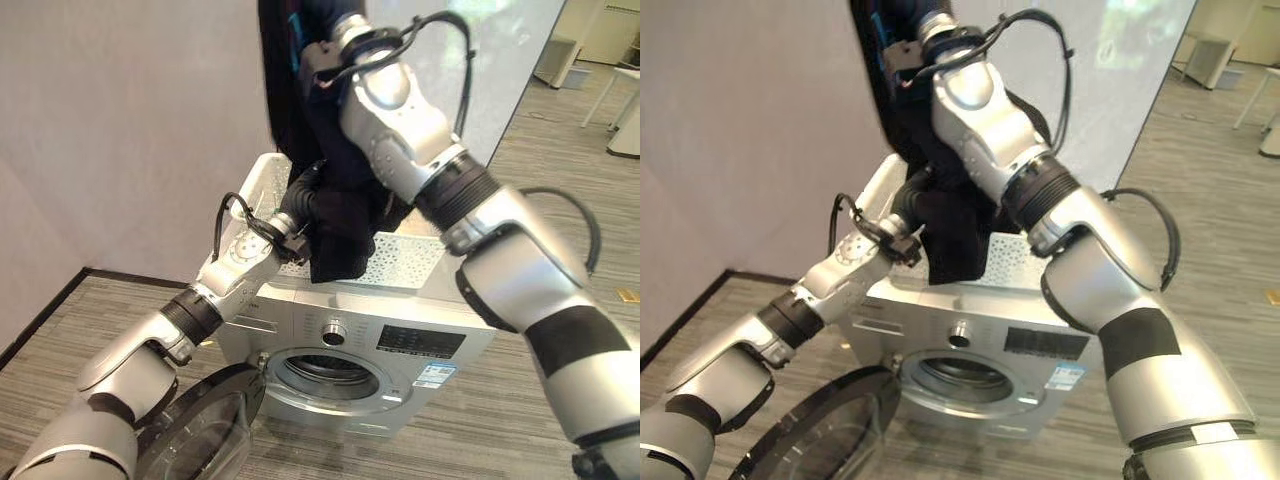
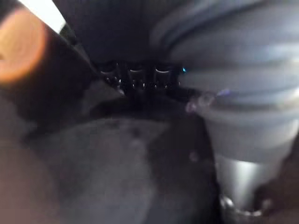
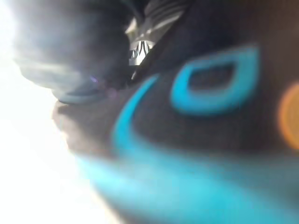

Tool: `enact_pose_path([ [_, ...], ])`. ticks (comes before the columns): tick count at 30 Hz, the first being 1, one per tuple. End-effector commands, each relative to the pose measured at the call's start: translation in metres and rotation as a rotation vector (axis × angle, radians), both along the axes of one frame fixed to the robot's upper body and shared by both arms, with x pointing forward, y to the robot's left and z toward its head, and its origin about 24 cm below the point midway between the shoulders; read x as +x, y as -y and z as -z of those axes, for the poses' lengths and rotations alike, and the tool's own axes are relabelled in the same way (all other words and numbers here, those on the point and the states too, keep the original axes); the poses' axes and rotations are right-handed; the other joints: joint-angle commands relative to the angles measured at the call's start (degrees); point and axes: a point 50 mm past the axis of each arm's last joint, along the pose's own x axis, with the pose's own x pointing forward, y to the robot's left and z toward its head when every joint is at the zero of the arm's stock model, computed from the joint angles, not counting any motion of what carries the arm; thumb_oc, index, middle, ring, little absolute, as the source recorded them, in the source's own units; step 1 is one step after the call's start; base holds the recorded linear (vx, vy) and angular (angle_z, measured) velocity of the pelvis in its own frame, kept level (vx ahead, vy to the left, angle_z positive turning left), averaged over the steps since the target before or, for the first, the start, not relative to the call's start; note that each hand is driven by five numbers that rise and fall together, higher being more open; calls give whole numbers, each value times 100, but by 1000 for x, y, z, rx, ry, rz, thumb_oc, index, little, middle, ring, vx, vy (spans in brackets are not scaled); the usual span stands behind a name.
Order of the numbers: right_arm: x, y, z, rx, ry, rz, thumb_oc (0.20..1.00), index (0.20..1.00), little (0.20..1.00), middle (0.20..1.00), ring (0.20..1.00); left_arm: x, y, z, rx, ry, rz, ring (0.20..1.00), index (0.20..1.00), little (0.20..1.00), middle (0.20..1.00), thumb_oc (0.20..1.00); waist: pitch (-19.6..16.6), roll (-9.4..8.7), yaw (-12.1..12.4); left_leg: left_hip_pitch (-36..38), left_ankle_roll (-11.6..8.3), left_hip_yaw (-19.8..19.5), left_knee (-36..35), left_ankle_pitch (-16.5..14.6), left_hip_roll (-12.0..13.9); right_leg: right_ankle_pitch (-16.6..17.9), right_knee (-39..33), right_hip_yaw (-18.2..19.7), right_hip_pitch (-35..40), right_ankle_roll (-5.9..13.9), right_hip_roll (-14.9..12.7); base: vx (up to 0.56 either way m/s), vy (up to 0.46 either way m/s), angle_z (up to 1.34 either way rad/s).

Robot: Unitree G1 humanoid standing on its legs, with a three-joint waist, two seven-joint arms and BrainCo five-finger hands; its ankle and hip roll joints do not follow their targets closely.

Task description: Grab the laundry basket,head to the washer,open it,put in the laundry and shut it.

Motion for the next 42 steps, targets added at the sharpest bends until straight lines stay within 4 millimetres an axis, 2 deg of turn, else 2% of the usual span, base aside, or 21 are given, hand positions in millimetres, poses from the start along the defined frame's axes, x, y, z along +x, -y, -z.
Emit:
enact_pose_path([
  [1, -27, -1, -50, 111, 158, -73, 200, 200, 200, 200, 200, 18, 13, -46, 28, 153, -94, 1000, 1000, 1000, 1000, 1000, -38, -344, -70, 103, -268, -115, -13, 53, 168, 933, -271, -195, 95, 658, -774, -14, -10, -11],
  [6, -31, 7, -51, 136, 178, -66, 200, 200, 200, 200, 200, 23, 18, -57, -6, 177, -177, 1000, 1000, 1000, 1000, 1000, -19, -331, -115, 108, -265, -73, -13, 47, 181, 938, -271, -163, 75, 658, -775, -15, -8, -1],
  [7, -34, 16, -53, 156, 199, -63, 200, 200, 200, 200, 200, 22, 16, -63, -33, 196, -190, 564, 564, 564, 564, 564, 11, -311, -137, 112, -262, -36, -13, 46, 187, 942, -271, -141, 49, 659, -774, -41, -18, -2],
  [8, -34, 16, -53, 155, 198, -63, 200, 200, 200, 200, 200, 22, 16, -63, -33, 196, -189, 200, 200, 200, 200, 200, 10, -311, -131, 114, -262, -31, -13, 45, 188, 943, -271, -136, 49, 659, -773, -38, -19, -2],
  [11, -39, 20, -48, 158, 217, -85, 200, 200, 200, 200, 200, 22, 8, -65, -73, 194, -212, 200, 200, 200, 200, 200, 31, -294, -148, 114, -263, -2, -13, 44, 197, 942, -271, -109, 24, 654, -771, 0, 0, 0],
  [13, -49, 31, -46, 142, 273, -108, 200, 200, 200, 200, 200, 21, -5, -68, -122, 193, -242, 200, 200, 200, 200, 200, 73, -268, -174, 119, -260, 37, -13, 40, 206, 935, -270, -93, 3, 647, -767, -37, -14, -2],
  [15, -49, 49, -41, 132, 287, -85, 200, 200, 200, 200, 200, 16, -13, -69, -164, 199, -230, 200, 200, 200, 200, 200, 102, -257, -181, 117, -258, 47, -13, 36, 208, 939, -270, -85, -3, 645, -766, -21, -13, -4],
  [16, -49, 49, -40, 132, 286, -84, 200, 200, 200, 200, 200, 16, -13, -68, -164, 198, -230, 200, 200, 200, 200, 200, 97, -258, -177, 120, -258, 48, -13, 35, 208, 939, -270, -84, -1, 645, -766, -14, -16, -6],
  [17, -52, 64, -40, 73, 333, -43, 206, 206, 206, 206, 206, 10, -21, -70, -179, 214, -219, 200, 200, 200, 200, 200, 114, -246, -183, 124, -256, 59, -13, 30, 210, 934, -271, -76, -4, 646, -766, -6, -11, -8],
  [18, -52, 64, -39, 73, 332, -43, 238, 238, 238, 238, 238, 10, -21, -69, -179, 213, -219, 200, 200, 200, 200, 200, 112, -245, -180, 127, -256, 60, -13, 29, 211, 934, -271, -75, -2, 646, -766, -8, -27, -11],
  [19, -45, 83, -34, 0, 337, 31, 416, 416, 416, 416, 416, 3, -28, -70, -201, 230, -192, 200, 200, 200, 200, 200, 122, -242, -189, 139, -256, 60, -13, 23, 212, 926, -271, -73, 4, 645, -767, -4, -26, -10],
  [20, -43, 94, -35, -33, 350, 78, 743, 743, 743, 743, 743, -1, -32, -72, -225, 241, -181, 200, 200, 200, 200, 200, 127, -243, -190, 143, -257, 59, -13, 23, 217, 922, -267, -71, 2, 646, -764, -4, -26, -6],
  [21, -43, 94, -34, -33, 350, 78, 1000, 1000, 1000, 1000, 1000, -1, -32, -71, -226, 240, -181, 200, 200, 200, 200, 200, 125, -240, -188, 146, -258, 60, -13, 22, 218, 922, -266, -70, 4, 646, -763, 0, 0, 0],
  [23, -40, 119, -35, -56, 378, 191, 1000, 1000, 1000, 1000, 1000, -13, -33, -77, -297, 268, -127, 200, 200, 200, 200, 200, 144, -214, -205, 153, -258, 59, -13, 12, 226, 908, -259, -72, 7, 642, -760, -3, -16, 0],
  [24, -40, 124, -33, -78, 394, 214, 1000, 1000, 1000, 1000, 1000, -17, -36, -80, -310, 285, -119, 200, 200, 200, 200, 200, 140, -204, -208, 156, -256, 52, -13, 9, 226, 902, -257, -68, 10, 640, -760, 0, 0, 0],
  [30, -39, 137, -25, -135, 406, 277, 1000, 1000, 1000, 1000, 1000, -32, -38, -94, -402, 352, -57, 200, 200, 200, 200, 200, 120, -166, -219, 180, -256, 44, -13, 1, 233, 883, -253, -73, 37, 628, -759, -3, -10, -1],
  [34, -39, 157, -29, -289, 488, 451, 1000, 1000, 1000, 1000, 1000, -49, -38, -104, -457, 418, 36, 200, 200, 200, 200, 200, 88, -135, -243, 206, -253, 41, -13, -12, 240, 863, -249, -69, 52, 617, -745, -3, -13, 2],
  [39, -32, 172, -26, -319, 452, 510, 1000, 1000, 1000, 1000, 1000, -63, -39, -113, -483, 486, 73, 200, 200, 200, 200, 200, 72, -95, -275, 245, -261, 55, -13, -12, 246, 855, -237, -51, 82, 607, -733, 0, 0, 0],
  [40, -34, 181, -25, -322, 458, 539, 1000, 1000, 1000, 1000, 1000, -67, -42, -116, -472, 516, 71, 200, 200, 200, 200, 200, 66, -64, -293, 259, -259, 55, -13, -17, 247, 843, -230, -41, 94, 600, -726, 0, 0, 0],
  [41, -34, 182, -25, -321, 457, 539, 1000, 1000, 1000, 1000, 1000, -68, -42, -115, -470, 515, 71, 200, 200, 200, 200, 200, 64, -72, -290, 263, -260, 54, -13, -18, 248, 842, -230, -41, 98, 599, -725, 0, 0, 0],
  [42, -36, 197, -23, -302, 461, 596, 1000, 1000, 1000, 1000, 1000, -73, -47, -119, -461, 550, 66, 200, 200, 200, 200, 200, 65, -38, -298, 282, -260, 51, -13, -26, 252, 828, -227, -42, 116, 594, -723, 0, 0, 0],
])
